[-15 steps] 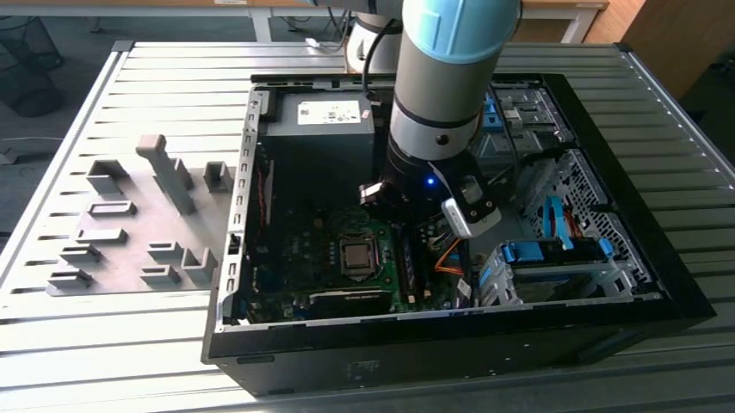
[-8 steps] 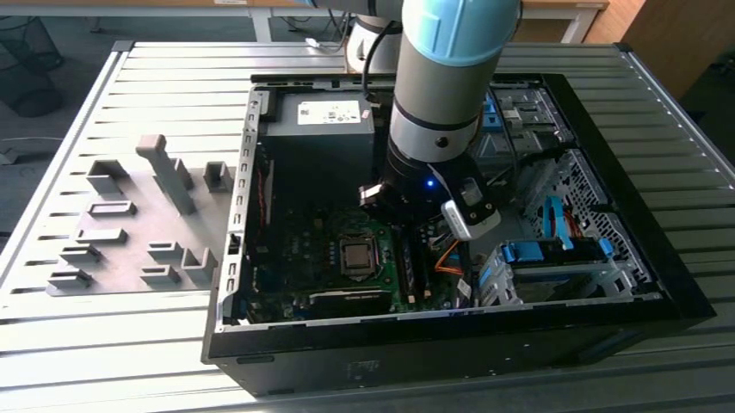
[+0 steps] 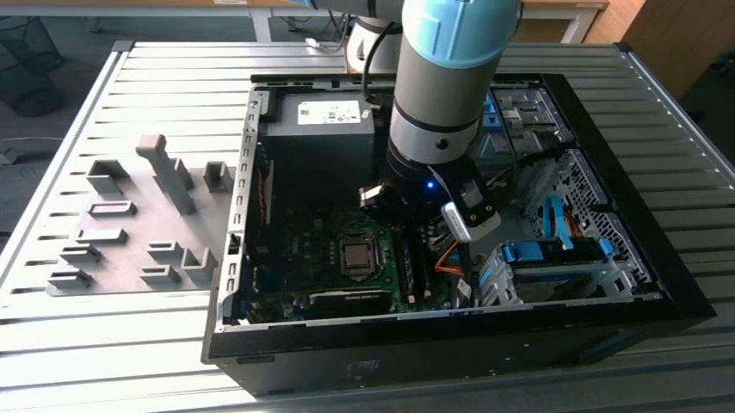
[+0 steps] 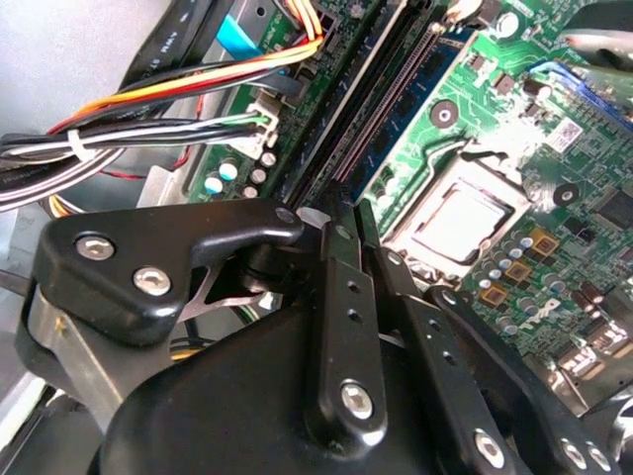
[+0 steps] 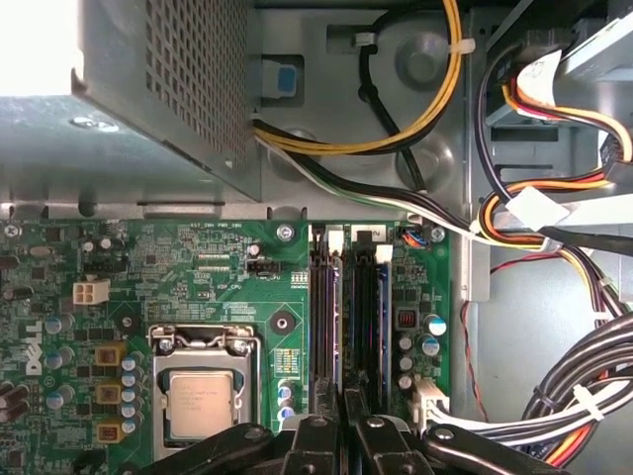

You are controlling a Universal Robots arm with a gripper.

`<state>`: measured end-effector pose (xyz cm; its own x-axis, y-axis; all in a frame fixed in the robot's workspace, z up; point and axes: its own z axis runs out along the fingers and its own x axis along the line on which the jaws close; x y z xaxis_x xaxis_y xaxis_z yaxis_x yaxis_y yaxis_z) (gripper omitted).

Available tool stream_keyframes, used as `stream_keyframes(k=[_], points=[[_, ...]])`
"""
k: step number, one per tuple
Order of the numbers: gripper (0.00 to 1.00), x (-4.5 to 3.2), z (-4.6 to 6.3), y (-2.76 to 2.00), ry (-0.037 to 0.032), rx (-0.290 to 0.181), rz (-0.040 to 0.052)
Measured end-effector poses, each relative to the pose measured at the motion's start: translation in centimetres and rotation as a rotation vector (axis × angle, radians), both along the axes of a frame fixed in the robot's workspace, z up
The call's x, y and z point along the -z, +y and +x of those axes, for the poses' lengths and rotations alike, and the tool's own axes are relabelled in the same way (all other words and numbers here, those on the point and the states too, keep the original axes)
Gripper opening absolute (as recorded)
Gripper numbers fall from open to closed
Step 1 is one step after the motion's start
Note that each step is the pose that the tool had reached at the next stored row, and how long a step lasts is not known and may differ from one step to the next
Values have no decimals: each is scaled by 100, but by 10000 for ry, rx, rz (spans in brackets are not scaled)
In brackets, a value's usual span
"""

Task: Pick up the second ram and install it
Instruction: 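Insert the second ram into the second slot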

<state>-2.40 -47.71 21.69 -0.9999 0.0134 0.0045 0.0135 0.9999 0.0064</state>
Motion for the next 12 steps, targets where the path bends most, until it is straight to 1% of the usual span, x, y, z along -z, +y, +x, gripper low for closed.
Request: stream_keyframes(k=[12], points=[[14,25,0,-6,2,-4,0]])
